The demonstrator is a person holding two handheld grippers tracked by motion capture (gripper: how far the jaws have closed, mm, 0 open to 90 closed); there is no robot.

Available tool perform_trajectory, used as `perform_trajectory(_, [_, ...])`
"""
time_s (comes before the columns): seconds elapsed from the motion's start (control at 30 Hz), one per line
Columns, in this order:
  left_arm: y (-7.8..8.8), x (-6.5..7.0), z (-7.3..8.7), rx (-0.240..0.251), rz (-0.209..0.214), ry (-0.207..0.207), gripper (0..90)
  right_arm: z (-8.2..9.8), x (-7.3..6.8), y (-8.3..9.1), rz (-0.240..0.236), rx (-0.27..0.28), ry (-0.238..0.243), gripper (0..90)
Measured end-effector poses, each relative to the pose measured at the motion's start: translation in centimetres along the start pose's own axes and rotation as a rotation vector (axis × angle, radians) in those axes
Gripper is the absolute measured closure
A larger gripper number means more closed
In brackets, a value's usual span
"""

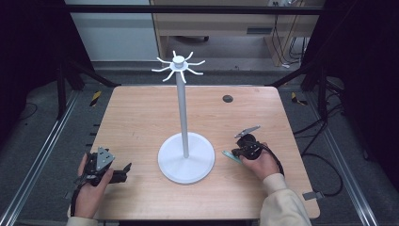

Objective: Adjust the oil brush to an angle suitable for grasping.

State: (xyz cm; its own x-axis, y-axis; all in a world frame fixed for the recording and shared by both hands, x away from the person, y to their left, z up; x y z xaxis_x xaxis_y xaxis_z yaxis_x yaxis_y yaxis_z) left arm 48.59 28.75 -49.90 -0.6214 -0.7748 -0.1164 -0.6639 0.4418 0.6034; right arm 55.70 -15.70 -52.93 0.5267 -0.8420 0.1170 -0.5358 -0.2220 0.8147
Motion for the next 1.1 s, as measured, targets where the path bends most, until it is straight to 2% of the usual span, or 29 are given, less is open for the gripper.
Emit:
perform_trajectory(0.17, [0.0,0.0,0.0,0.002,-0.001,0.0,2.7,0.1,-0.3,0.1,-0.023,-0.004,0.002,90.0])
perform_trajectory(0.2, [0.1,0.0,0.0,0.001,-0.001,0.0,2.7,0.2,-0.4,0.2,-0.024,-0.013,-0.012,90.0])
perform_trajectory(0.37, [0.1,0.0,0.0,-0.001,-0.001,0.0,2.7,0.2,0.0,0.9,-0.005,0.01,0.012,90.0])
perform_trajectory(0.43, [0.2,-0.2,0.1,0.0,-0.008,0.001,2.7,0.3,0.0,1.5,0.022,0.002,0.046,90.0])
perform_trajectory(0.53, [0.2,-0.2,0.1,-0.003,-0.012,0.004,2.7,0.8,-0.3,2.3,0.032,-0.013,0.095,90.0])
perform_trajectory(0.57, [0.2,-0.2,0.1,-0.003,-0.012,0.004,2.7,0.8,-0.3,2.3,0.032,-0.013,0.095,90.0])
perform_trajectory(0.6, [0.2,-0.2,0.1,-0.008,-0.013,-0.003,2.7,1.1,-0.3,2.8,0.037,-0.018,0.126,89.8])
perform_trajectory(0.67, [0.2,-0.1,0.1,-0.009,-0.011,-0.001,2.7,1.2,-0.2,3.1,0.043,-0.026,0.132,89.5])
perform_trajectory(0.8, [0.1,-0.1,0.2,-0.01,-0.014,-0.003,2.7,1.9,0.4,4.0,0.057,-0.062,0.18,87.9])
perform_trajectory(1.1, [0.3,-0.5,0.4,-0.011,-0.021,0.006,2.7,2.5,1.1,4.7,0.07,-0.1,0.208,83.9])
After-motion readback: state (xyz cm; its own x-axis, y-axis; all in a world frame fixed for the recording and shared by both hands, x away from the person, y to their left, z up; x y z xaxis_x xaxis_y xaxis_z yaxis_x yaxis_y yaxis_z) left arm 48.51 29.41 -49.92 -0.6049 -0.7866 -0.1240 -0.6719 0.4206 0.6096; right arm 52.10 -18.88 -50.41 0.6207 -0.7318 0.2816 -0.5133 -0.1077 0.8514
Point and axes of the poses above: each handheld gripper's, and its own axes: y roughly backward along the jaws, z roughly out of its underside, x roughly to its right, the point moved 6 cm from there along -y, roughly forward along the jaws, and after that the axes turned 13 degrees about z, right-handed, at the moved point
